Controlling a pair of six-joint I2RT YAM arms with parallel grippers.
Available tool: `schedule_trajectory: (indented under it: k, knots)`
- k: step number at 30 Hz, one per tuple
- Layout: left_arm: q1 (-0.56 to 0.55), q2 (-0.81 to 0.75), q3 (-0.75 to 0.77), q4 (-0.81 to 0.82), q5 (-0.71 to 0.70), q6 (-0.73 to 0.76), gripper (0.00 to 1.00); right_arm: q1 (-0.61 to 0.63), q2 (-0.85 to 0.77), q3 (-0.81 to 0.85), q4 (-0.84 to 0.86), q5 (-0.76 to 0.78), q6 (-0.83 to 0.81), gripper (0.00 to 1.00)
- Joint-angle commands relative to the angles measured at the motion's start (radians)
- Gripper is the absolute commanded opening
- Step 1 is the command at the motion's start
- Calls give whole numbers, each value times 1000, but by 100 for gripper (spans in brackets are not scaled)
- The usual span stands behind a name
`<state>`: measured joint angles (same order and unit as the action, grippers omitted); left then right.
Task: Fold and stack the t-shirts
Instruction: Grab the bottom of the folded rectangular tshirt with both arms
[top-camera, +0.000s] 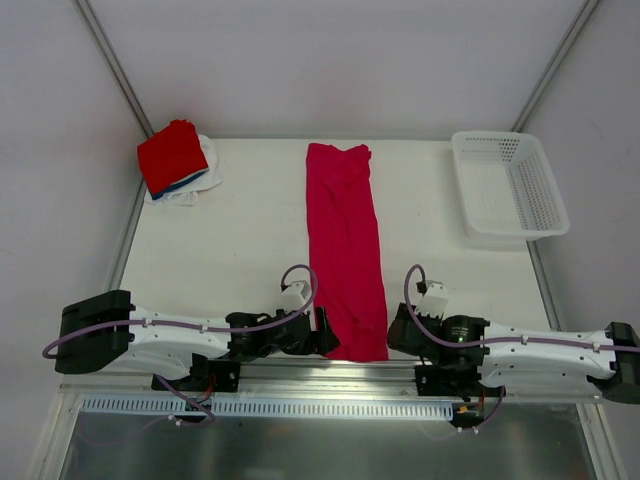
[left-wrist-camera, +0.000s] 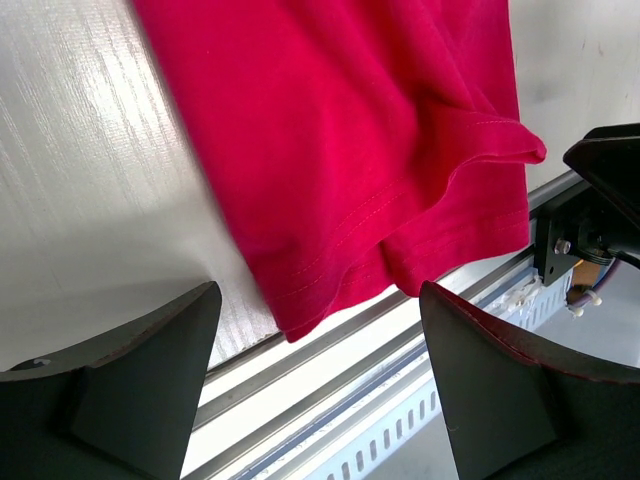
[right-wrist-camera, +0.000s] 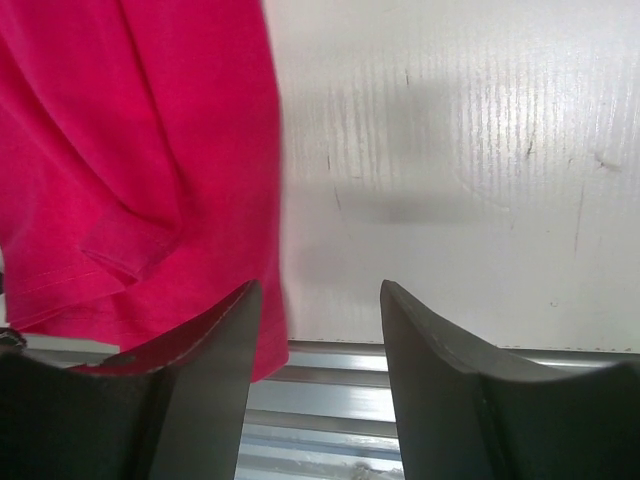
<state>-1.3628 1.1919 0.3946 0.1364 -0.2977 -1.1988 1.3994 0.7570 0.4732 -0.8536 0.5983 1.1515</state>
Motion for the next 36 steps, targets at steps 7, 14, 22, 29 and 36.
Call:
schedule_trajectory:
  k: [7,14,22,29,36]
  knots:
    - [-13,18,30,-12,-24,-4,82,6,195,42,143,-38,-30,55]
    - [-13,23,29,-12,-27,1,82,6,252,78,154,-35,-49,55]
    - [-13,26,30,-12,-29,4,82,6,239,61,156,-41,-39,55]
    - [-13,29,36,-12,-27,13,82,6,248,68,162,-34,-42,55]
    - [-13,31,43,-14,-29,19,82,7,277,88,191,-29,-75,55]
